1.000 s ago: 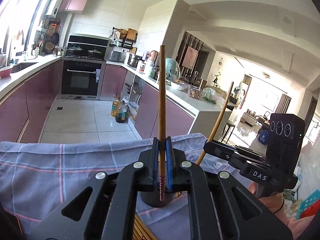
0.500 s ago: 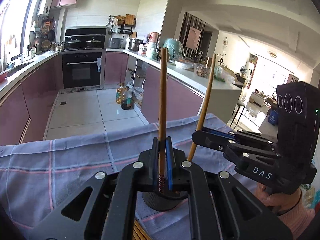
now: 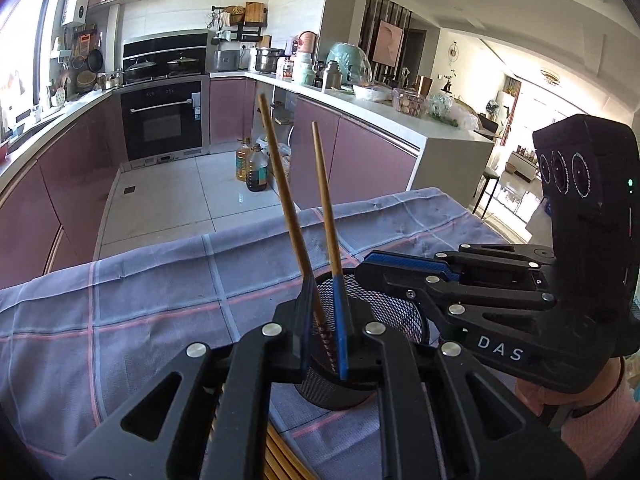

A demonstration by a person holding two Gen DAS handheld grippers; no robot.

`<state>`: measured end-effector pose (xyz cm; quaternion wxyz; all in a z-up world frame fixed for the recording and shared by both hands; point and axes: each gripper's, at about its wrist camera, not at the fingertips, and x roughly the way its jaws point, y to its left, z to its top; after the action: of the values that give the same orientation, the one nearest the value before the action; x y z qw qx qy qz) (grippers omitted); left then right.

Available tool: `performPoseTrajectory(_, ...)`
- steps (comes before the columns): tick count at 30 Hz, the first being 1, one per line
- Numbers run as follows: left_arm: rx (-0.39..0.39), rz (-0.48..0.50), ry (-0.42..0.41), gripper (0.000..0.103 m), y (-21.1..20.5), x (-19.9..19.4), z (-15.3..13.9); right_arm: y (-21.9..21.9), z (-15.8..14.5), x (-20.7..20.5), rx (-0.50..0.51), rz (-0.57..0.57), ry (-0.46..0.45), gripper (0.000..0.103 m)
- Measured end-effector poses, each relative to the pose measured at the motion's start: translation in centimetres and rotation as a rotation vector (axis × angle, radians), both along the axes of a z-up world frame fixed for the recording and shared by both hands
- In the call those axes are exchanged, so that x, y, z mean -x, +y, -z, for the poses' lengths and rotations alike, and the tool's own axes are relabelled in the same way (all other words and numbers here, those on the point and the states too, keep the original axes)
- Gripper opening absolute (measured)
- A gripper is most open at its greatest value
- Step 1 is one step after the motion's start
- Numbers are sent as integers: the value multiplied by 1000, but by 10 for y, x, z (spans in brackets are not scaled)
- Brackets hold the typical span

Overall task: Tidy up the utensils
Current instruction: 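Open the left gripper to release its chopstick while the right gripper releases its own, then move the left gripper to another chopstick and close while the right gripper grasps one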

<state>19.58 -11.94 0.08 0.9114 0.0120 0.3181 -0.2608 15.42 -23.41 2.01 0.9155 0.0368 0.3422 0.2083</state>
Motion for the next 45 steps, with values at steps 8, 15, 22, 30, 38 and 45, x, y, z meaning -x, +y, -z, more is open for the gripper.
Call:
performPoseTrajectory(8,25,-20,-41,30,15,13,-7,-3,-4,12,-19,12,-34,27)
performPoseTrajectory(15,26,-91,-132,53,56,51,-12,1,-16,52,-16,-8,-130,64)
performPoseTrajectory(22,-27,-163,-100,63,101,76,13,18,-8,92,-33,-104,-146,77)
performPoseTrajectory(30,-91,-181,19,63,125,85,61,43,42,96,-23,-132,10,82)
performPoseTrajectory(38,-127,-170,105,62,115,84,94,56,70,90,-13,-119,114,78)
performPoseTrajectory(45,-158,-166,150,58,108,80,105,59,77,88,11,-111,136,67)
